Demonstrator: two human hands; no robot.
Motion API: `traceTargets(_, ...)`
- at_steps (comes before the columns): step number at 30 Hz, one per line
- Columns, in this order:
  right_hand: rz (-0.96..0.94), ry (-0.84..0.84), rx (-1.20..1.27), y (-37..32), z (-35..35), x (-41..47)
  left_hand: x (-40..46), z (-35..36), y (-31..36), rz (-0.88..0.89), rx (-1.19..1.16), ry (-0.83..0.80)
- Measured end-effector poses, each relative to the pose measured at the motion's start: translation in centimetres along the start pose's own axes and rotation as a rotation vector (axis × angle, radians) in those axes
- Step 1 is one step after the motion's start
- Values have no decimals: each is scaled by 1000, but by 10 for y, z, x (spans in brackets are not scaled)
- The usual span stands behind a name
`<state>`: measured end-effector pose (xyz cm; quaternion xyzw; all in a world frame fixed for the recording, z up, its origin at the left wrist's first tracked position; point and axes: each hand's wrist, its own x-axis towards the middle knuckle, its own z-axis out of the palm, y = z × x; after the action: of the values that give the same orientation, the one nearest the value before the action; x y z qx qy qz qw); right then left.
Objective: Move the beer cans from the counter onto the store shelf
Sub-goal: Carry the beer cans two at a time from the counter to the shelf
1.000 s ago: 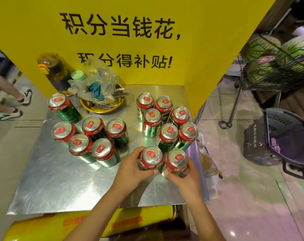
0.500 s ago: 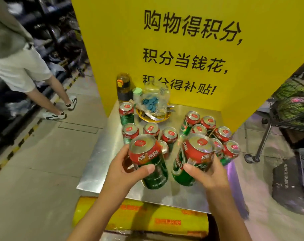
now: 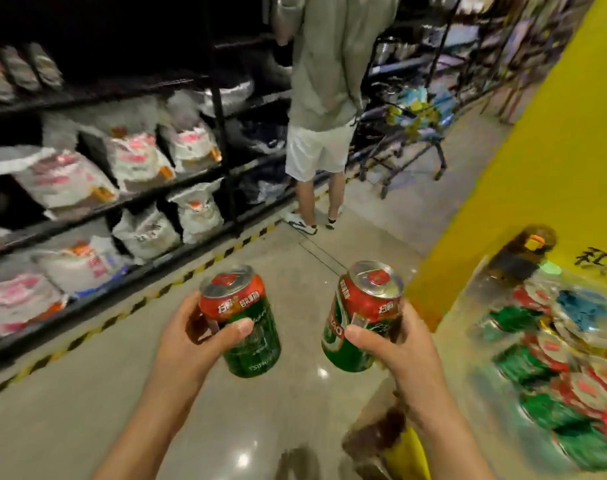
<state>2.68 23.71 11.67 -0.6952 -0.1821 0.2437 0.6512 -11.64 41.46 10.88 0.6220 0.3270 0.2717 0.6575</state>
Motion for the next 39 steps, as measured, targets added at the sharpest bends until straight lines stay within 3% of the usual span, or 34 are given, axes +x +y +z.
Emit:
traceTargets(6,27,-301,-15,0,131,53,22,-117,-2,-21,0,294)
traceTargets(11,78,-437,-22,0,202,102,60,-168,-2,-35,-44,462)
traceTargets(28,7,-693,-40,-41,397,371,304,-257,37,19,-90,709)
traceTargets(34,6,-763,-55,-47,476,441,371,-314,35,-24,-53,824)
traceTargets(39,0,-753,-72,-54,548,499,453,-371,42,12,-37,808)
